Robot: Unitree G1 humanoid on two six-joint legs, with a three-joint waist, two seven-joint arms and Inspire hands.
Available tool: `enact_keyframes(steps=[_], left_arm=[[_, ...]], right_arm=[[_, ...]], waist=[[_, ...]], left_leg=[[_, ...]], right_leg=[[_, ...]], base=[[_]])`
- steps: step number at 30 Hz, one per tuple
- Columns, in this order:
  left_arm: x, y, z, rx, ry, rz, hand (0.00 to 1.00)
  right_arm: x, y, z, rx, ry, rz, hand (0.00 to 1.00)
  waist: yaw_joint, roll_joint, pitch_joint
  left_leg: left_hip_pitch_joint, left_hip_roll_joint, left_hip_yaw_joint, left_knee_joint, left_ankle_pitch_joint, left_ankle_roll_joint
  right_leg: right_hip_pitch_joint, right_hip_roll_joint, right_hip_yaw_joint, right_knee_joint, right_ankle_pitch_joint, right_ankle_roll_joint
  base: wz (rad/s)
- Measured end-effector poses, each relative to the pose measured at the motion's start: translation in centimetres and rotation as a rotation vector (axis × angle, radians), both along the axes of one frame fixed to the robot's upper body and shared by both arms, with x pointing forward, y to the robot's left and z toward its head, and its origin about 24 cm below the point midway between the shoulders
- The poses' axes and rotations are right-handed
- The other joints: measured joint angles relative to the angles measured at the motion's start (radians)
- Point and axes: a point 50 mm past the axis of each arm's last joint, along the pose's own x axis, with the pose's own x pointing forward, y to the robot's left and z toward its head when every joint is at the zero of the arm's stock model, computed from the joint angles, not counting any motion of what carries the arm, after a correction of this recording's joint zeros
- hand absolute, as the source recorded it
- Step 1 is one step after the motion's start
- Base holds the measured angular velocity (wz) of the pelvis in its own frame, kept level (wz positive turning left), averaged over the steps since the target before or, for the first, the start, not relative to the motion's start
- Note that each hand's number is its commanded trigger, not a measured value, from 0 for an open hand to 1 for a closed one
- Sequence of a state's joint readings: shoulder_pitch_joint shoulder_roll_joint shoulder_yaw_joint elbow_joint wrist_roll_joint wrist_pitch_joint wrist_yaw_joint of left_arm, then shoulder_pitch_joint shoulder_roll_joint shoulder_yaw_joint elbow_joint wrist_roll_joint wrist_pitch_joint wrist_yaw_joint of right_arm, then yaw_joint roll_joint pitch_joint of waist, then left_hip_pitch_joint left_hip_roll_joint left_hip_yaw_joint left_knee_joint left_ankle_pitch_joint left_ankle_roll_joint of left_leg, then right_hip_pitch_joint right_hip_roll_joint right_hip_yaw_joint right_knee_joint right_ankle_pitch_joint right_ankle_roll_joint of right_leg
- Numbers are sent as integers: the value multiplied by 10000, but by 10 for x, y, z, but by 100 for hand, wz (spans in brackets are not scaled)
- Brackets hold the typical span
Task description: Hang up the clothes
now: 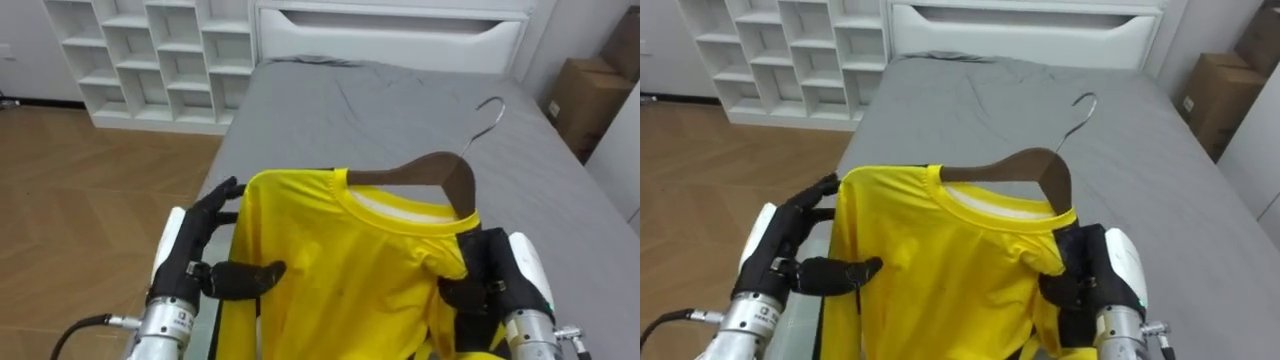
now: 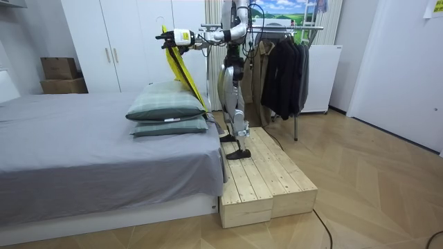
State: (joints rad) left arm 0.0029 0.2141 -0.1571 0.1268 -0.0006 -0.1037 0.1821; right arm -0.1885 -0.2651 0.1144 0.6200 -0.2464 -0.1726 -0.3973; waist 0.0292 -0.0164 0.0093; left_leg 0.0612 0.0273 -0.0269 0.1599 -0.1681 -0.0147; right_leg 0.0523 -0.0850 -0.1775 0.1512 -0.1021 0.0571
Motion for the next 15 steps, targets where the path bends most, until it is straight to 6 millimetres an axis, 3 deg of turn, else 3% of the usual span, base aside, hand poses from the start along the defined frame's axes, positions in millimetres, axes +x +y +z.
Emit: enact_keyframes(steps=[7,15], left_arm=[[-11,10,-11,-62,680,-83,0],[-13,11,-18,-64,1197,-452,0]], right_arm=[[-3,-23,4,21,-259,-1255,100],[-3,-24,4,1,-203,-1373,100]], waist=[[-11,15,-11],[-16,3,-18]], left_leg=[[4,-7,7,5,0,0],[14,-7,11,7,0,0]], right_leg=[[-11,0,25,0,-2,3],[-11,-2,29,5,-2,3]], base=[[0],[0]])
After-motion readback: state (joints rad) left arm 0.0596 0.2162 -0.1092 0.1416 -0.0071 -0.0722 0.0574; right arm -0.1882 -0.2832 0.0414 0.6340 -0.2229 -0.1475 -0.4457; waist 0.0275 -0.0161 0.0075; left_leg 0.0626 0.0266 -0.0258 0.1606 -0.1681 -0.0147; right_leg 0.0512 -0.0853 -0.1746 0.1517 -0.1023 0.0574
